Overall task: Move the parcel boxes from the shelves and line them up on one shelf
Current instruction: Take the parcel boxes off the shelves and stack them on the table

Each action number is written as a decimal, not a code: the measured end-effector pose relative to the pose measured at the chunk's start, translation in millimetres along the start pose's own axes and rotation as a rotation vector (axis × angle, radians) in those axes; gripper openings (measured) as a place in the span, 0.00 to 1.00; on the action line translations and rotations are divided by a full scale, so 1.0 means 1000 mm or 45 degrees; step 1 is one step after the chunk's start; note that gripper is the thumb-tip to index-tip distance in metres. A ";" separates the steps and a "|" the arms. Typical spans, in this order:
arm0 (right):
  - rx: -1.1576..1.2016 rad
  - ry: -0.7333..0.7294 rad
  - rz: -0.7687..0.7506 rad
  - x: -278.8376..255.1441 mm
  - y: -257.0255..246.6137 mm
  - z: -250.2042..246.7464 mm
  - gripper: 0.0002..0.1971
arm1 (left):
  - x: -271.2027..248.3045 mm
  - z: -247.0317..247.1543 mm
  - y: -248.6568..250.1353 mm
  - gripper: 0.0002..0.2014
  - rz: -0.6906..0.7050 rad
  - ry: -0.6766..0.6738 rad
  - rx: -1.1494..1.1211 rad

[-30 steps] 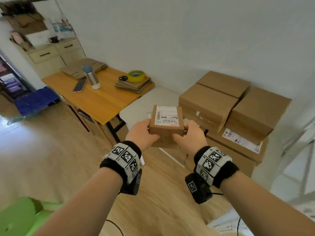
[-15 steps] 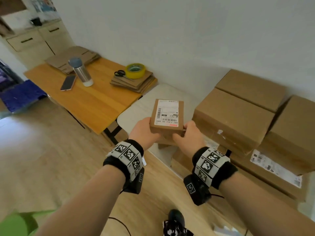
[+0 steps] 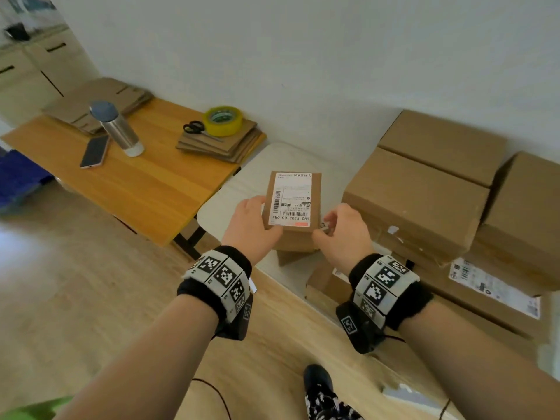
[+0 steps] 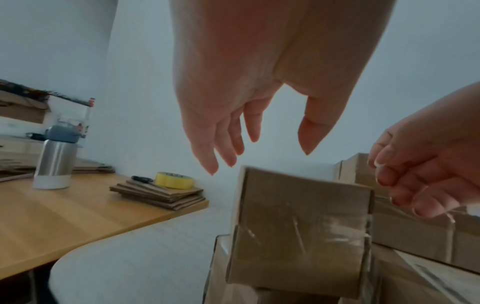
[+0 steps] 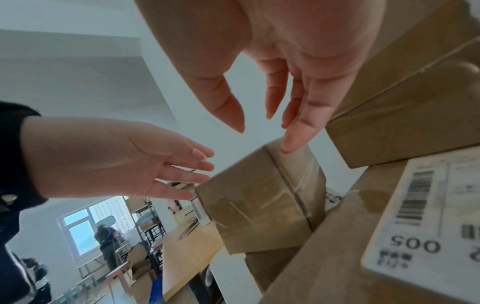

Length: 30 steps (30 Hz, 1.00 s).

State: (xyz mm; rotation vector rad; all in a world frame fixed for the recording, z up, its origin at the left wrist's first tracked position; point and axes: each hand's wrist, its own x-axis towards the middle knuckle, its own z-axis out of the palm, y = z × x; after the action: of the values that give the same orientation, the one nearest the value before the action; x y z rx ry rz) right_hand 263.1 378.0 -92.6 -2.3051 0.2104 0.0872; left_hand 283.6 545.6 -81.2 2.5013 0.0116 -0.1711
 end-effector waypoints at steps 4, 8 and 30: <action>-0.021 0.084 0.035 -0.023 -0.007 -0.006 0.11 | -0.015 -0.011 0.005 0.23 0.193 0.039 0.006; -0.054 0.176 0.027 -0.063 -0.014 -0.012 0.09 | -0.041 -0.019 0.003 0.22 0.334 0.046 -0.028; -0.001 0.839 0.436 -0.326 0.035 -0.075 0.05 | -0.217 0.027 0.095 0.10 1.107 -0.352 -0.051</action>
State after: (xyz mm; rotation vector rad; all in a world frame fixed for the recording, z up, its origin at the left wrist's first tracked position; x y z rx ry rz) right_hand -64.5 340.3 -25.0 -2.2037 0.9340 -0.5054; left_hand 69.9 460.0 -19.5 2.1959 -1.1375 -0.1405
